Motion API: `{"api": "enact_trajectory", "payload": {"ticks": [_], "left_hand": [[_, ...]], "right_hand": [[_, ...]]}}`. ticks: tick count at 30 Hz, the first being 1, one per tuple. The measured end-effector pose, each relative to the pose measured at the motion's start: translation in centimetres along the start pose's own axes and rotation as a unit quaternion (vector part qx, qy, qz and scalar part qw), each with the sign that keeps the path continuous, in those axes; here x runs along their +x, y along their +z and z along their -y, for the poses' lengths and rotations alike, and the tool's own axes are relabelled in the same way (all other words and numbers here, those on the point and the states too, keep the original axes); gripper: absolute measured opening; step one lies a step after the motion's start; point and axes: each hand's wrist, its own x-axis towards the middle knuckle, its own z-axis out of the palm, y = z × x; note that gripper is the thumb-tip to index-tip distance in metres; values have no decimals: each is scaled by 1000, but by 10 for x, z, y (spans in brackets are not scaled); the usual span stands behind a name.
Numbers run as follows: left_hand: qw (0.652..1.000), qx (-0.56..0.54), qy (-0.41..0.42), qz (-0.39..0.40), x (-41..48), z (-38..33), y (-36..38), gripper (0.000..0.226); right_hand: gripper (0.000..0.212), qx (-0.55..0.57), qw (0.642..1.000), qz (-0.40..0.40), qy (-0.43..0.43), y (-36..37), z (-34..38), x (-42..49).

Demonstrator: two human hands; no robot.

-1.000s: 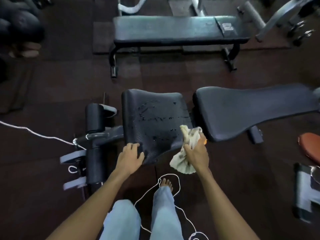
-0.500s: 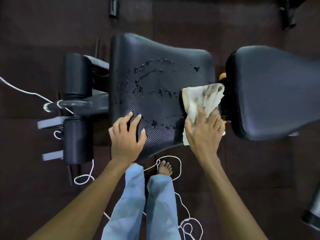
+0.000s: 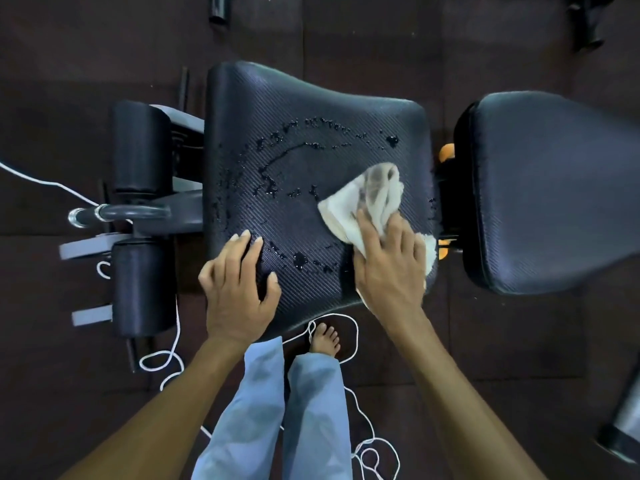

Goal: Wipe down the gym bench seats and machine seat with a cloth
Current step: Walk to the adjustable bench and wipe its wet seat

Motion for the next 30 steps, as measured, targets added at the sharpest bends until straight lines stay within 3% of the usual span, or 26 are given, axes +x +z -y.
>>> {"api": "enact_trajectory", "payload": {"ticks": [3, 8, 11, 14, 18, 24, 27, 30], "left_hand": [[1000, 5, 3, 9, 2, 0, 0, 54], [1000, 9, 4, 9, 2, 1, 1, 54], [1000, 2, -1, 7, 1, 0, 1, 54], [1000, -1, -4, 2, 0, -1, 3, 53], [1000, 1, -1, -9, -1, 2, 3, 53], [1000, 0, -4, -23, 1, 0, 4, 52], [1000, 0, -6, -29, 2, -1, 4, 53], [999, 6, -4, -35, 0, 1, 3, 52]], "right_hand": [[57, 19, 998, 6, 66, -3, -29, -11], [55, 52, 973, -1, 224, -9, -21, 83], [58, 22, 986, -22, 163, -4, 11, 88], [53, 9, 998, -24, 62, 0, 12, 26], [51, 53, 993, -7, 101, -6, -28, -10], [58, 80, 983, -1, 166, -11, -23, 111], [53, 35, 992, -34, 116, -1, 3, 126], [42, 32, 997, -72, 19, 6, 7, 82]]}}
